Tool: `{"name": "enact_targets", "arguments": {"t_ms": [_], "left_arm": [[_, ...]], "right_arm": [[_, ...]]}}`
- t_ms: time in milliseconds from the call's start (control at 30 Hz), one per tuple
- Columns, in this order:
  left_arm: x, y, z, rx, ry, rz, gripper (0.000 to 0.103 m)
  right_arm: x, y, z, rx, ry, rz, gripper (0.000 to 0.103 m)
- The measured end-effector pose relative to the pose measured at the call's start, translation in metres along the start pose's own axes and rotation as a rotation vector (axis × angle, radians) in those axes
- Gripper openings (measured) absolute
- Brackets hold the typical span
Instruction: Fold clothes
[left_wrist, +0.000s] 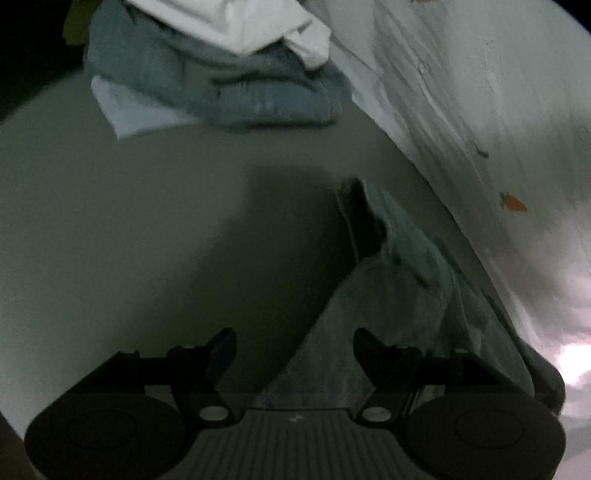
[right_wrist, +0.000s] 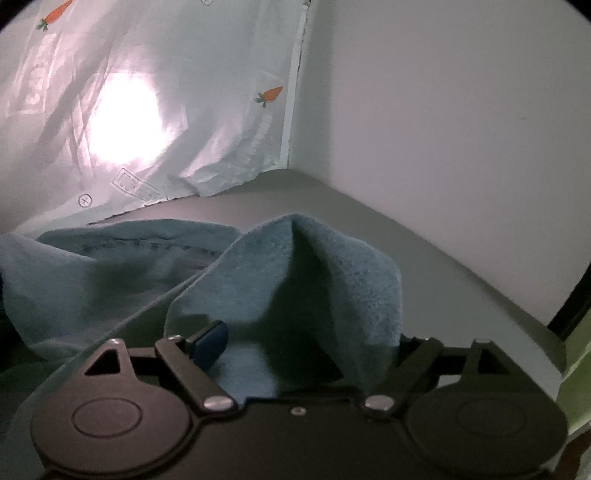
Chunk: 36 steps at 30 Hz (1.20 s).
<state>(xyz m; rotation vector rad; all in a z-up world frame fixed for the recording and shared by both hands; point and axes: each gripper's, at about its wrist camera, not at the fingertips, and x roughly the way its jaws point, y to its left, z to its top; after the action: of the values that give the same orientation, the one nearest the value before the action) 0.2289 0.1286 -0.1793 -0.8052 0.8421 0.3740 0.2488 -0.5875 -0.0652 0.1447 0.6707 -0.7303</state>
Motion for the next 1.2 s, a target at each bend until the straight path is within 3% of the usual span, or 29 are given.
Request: {"name": "enact_targets", "arguments": {"t_ms": [200, 300, 333, 367, 400, 467, 500, 533, 567, 600, 700, 833, 1000, 1100, 1167, 1200], "left_arm": [[0.005, 0.009, -0.041, -0.112, 0.054, -0.08, 0.072], [0.015, 0.004, -0.051, -0.118, 0.042, -0.056, 0.073], [0.016, 0.002, -0.054, -0.116, 0.026, -0.041, 0.069], [0.016, -0.001, -0.054, -0.113, 0.015, -0.008, 0.05], [0.015, -0.003, -0.054, -0.1, 0.006, 0.034, 0.042], [0.012, 0.0, -0.05, -0.099, 0.002, 0.03, 0.032], [0.007, 0.001, -0.047, -0.105, -0.011, 0.029, 0.031], [0.001, 0.001, -0.043, -0.101, -0.024, 0.033, 0.029], [-0.007, 0.0, -0.038, -0.104, -0.043, 0.033, 0.028], [-0.017, -0.002, -0.032, -0.113, -0.065, 0.029, 0.028], [-0.043, -0.002, -0.007, -0.145, -0.117, 0.009, 0.027], [-0.07, 0.014, 0.033, -0.167, -0.165, -0.019, 0.027], [-0.09, 0.046, 0.075, -0.173, -0.219, 0.064, 0.026], [-0.076, 0.075, 0.09, -0.167, -0.194, 0.133, 0.027], [-0.056, 0.085, 0.091, -0.16, -0.123, 0.202, 0.029], [-0.052, 0.083, 0.088, -0.148, -0.109, 0.232, 0.03]], "right_arm": [[-0.01, -0.005, -0.002, 0.032, -0.013, 0.057, 0.09], [-0.014, -0.006, -0.005, 0.023, -0.016, 0.078, 0.09], [-0.015, -0.006, -0.005, 0.02, -0.017, 0.083, 0.09], [-0.016, -0.006, -0.005, 0.021, -0.017, 0.087, 0.09], [-0.016, -0.006, -0.004, 0.026, -0.019, 0.089, 0.09], [-0.021, -0.008, -0.002, 0.043, -0.026, 0.103, 0.089], [-0.023, -0.009, 0.0, 0.049, -0.027, 0.118, 0.08], [-0.024, -0.01, 0.001, 0.056, -0.028, 0.132, 0.056], [-0.026, -0.01, 0.003, 0.06, -0.025, 0.143, 0.042], [-0.028, -0.012, 0.005, 0.059, -0.016, 0.148, 0.022], [-0.037, -0.019, 0.008, 0.105, 0.002, 0.193, 0.01], [-0.06, -0.017, 0.006, 0.142, -0.011, 0.237, 0.009], [-0.096, 0.007, -0.009, 0.14, -0.009, 0.322, 0.009], [-0.109, 0.025, -0.026, 0.11, 0.024, 0.339, 0.009], [-0.112, 0.034, -0.038, 0.074, 0.052, 0.327, 0.012], [-0.113, 0.037, -0.044, 0.062, 0.066, 0.321, 0.018]]}}
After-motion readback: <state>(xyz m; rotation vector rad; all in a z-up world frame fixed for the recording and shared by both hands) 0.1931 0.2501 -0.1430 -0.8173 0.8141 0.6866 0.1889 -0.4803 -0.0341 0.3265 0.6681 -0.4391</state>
